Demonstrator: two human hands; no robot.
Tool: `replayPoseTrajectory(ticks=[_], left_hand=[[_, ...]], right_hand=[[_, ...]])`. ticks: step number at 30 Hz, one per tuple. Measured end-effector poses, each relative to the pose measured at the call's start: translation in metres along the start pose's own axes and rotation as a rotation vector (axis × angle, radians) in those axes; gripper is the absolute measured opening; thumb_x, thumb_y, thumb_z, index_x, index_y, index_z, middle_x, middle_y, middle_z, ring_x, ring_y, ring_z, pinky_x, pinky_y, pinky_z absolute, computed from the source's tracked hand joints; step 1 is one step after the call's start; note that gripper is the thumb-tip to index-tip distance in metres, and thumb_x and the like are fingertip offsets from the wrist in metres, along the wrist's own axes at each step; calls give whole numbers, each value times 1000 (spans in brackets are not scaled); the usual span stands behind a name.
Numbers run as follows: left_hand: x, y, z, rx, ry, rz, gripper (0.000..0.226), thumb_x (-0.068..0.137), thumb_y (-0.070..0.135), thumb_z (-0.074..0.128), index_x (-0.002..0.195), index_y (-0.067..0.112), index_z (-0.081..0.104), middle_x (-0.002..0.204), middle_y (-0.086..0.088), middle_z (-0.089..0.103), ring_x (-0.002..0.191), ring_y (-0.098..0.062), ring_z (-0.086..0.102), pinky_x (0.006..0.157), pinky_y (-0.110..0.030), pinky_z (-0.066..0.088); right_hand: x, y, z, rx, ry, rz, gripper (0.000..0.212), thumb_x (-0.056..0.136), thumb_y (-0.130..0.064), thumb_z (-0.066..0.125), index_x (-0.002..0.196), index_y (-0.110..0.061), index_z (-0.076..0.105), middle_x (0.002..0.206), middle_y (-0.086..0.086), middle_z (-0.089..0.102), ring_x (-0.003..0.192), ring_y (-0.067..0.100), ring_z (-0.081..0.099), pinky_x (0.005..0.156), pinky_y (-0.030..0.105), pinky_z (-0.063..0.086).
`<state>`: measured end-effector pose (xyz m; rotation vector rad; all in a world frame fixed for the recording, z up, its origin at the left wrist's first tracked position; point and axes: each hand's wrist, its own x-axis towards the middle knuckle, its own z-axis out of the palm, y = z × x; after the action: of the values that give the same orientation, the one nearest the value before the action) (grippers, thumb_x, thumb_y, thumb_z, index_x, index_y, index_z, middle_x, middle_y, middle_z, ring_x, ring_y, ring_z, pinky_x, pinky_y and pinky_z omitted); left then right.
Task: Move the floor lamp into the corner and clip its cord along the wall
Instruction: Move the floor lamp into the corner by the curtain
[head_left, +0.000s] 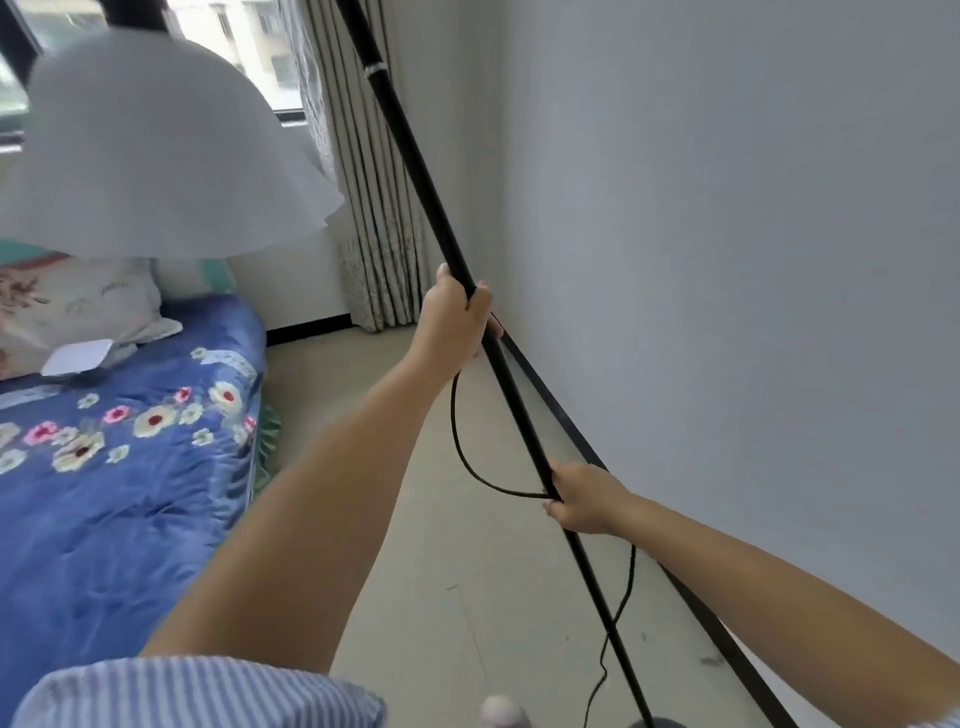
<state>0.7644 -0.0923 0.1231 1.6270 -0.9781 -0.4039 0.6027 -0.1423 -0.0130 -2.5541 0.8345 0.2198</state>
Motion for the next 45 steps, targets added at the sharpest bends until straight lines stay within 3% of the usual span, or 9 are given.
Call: replayPoseTrajectory(ticks=[2, 4, 11, 14, 17, 22, 30, 36, 45], left_hand=[[50, -13, -14, 36, 19, -19, 23, 97, 9, 36, 118, 0, 33, 53, -2, 53, 44, -13, 52, 33, -18, 39], [98, -27, -30, 53, 31, -20, 27, 98, 10, 36, 122, 0, 31, 53, -1, 53, 39, -7, 54, 28, -13, 38], [266, -81, -81, -49, 48, -43, 24, 98, 10, 37, 120, 2, 31, 54, -3, 51, 39, -5, 55, 27, -8, 36], [343, -111, -103, -48, 24, -24, 21, 98, 10, 36, 117, 2, 32, 56, -4, 51, 33, 0, 52, 25, -8, 36], [423, -138, -124, -54, -9, -22, 19, 98, 9, 36, 116, 3, 33, 56, -3, 50, 37, -4, 52, 26, -11, 36], [560, -171, -153, -73, -28, 19, 18, 98, 9, 36, 115, 6, 32, 60, -1, 49, 50, -13, 54, 29, -7, 38], [762, -234, -161, 64, -61, 43, 39, 98, 14, 35, 131, -2, 20, 55, 2, 53, 37, -1, 49, 28, -12, 38], [906, -276, -156, 145, -77, 40, 48, 98, 15, 34, 138, -1, 13, 55, 4, 55, 40, -11, 46, 26, -8, 37], [1105, -335, -156, 167, -160, 54, 28, 97, 15, 35, 122, 3, 31, 56, 5, 59, 17, 3, 38, 23, -5, 30]], right_hand=[[51, -7, -18, 20, -15, -19, 24, 88, -17, 50, 107, -5, 46, 89, 17, 60, 86, 35, 57, 68, 35, 43], [101, -15, -35, 14, -32, -26, 12, 88, -17, 50, 90, -9, 43, 77, 6, 54, 84, 33, 55, 67, 32, 39], [280, -40, -87, -14, -19, -10, 34, 88, -19, 51, 62, -23, 29, 59, -7, 30, 73, 24, 42, 60, 30, 33], [365, -49, -106, -26, -17, 6, 15, 89, -21, 50, 81, -12, 40, 69, 0, 46, 78, 31, 49, 60, 32, 39], [446, -60, -131, -27, 0, 50, 24, 89, -22, 49, 102, -2, 45, 87, 15, 54, 91, 36, 57, 70, 38, 44], [580, -72, -176, -23, 38, 80, 26, 89, -23, 50, 103, -1, 45, 86, 13, 55, 88, 36, 58, 71, 40, 48], [781, -59, -232, 11, 64, 110, 27, 87, -21, 52, 105, -1, 47, 107, 21, 62, 98, 39, 57, 84, 46, 50], [925, -36, -273, 12, 46, 95, 27, 87, -21, 51, 103, 0, 48, 106, 21, 61, 95, 38, 58, 81, 44, 50], [1113, -10, -330, 41, 57, 171, 27, 88, -22, 52, 105, -1, 47, 108, 21, 60, 96, 37, 58, 79, 39, 48]])
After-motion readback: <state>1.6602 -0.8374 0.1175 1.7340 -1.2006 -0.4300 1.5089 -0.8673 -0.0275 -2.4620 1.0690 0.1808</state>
